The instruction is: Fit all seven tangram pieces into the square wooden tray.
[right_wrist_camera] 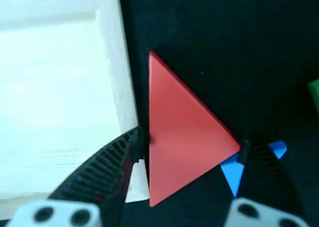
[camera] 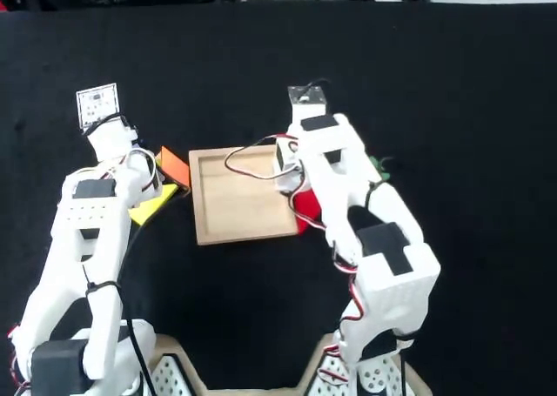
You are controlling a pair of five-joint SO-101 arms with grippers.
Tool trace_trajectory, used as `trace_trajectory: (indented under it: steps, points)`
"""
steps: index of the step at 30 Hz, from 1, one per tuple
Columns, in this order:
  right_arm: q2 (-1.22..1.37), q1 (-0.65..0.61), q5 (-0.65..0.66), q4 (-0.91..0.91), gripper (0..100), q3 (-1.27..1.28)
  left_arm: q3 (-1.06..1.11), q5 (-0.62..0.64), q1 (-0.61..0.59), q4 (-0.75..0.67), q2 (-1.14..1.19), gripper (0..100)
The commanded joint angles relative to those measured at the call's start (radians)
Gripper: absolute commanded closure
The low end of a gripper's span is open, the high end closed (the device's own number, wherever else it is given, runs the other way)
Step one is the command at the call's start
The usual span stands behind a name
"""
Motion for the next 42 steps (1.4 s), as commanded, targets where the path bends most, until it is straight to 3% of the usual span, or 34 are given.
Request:
trace_trajectory:
  steps: [1,24,31,36,42]
  points:
    - [0.016,0.051,-0.012,0.018,68.4,-0.018,-0.015,0.009,0.012,-0.015,-0.005,85]
    - [0.022,0.080,0.008,0.040,69.0,-0.004,-0.008,0.009,0.012,-0.018,-0.005,85]
    - [0.022,0.083,0.009,0.011,82.5,-0.004,-0.008,0.009,0.012,-0.015,-0.005,85]
    - [0.019,0.083,0.012,0.011,82.4,-0.004,-0.008,0.009,0.012,-0.015,-0.005,85]
    - [-0.036,0.084,0.112,0.018,82.8,-0.022,-0.008,0.009,0.012,-0.017,-0.005,85]
